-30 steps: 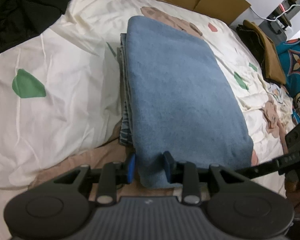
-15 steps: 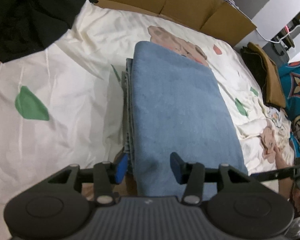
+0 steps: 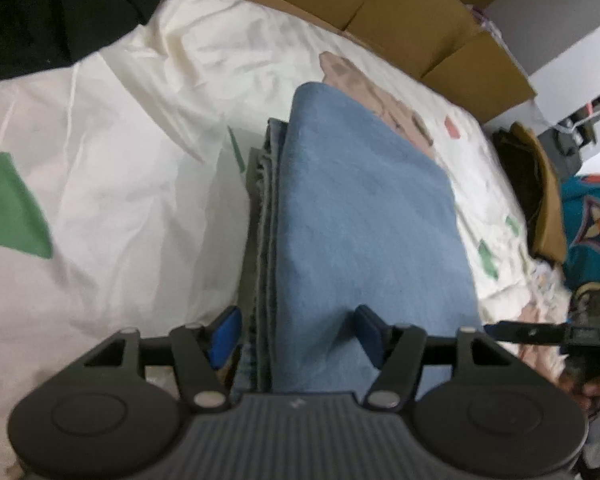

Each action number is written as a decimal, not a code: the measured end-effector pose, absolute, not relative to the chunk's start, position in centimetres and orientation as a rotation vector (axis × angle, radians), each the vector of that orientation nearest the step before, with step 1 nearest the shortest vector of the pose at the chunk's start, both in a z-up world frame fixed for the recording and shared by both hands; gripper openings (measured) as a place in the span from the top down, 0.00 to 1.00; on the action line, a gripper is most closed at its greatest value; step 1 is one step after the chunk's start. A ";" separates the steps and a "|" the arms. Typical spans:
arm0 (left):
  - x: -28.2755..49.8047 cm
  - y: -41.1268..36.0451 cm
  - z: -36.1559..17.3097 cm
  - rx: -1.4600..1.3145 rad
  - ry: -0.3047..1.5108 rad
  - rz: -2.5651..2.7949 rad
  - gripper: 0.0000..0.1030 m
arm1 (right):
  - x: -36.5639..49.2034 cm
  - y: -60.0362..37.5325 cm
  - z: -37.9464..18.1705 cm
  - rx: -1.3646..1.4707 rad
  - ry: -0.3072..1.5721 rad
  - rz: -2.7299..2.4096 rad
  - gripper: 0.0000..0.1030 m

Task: Fold clothes
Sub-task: 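Close the left tool on the stack edge while the right tool closes on it too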

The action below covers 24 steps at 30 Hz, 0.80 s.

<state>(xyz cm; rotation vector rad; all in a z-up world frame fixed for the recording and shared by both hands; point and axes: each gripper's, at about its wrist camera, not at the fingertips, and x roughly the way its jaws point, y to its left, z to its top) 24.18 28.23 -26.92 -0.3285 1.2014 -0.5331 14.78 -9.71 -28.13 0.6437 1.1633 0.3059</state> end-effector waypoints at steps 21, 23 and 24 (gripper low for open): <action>27.4 26.5 -29.7 -0.409 1.246 -0.578 0.15 | 19.8 -8.6 -31.7 0.656 1.136 0.345 0.39; 27.4 26.3 -29.3 -0.413 1.249 -0.587 0.26 | 19.7 -8.6 -31.5 0.668 1.137 0.351 0.48; 27.4 26.2 -29.2 -0.403 1.247 -0.588 0.27 | 19.7 -8.7 -31.4 0.669 1.136 0.355 0.51</action>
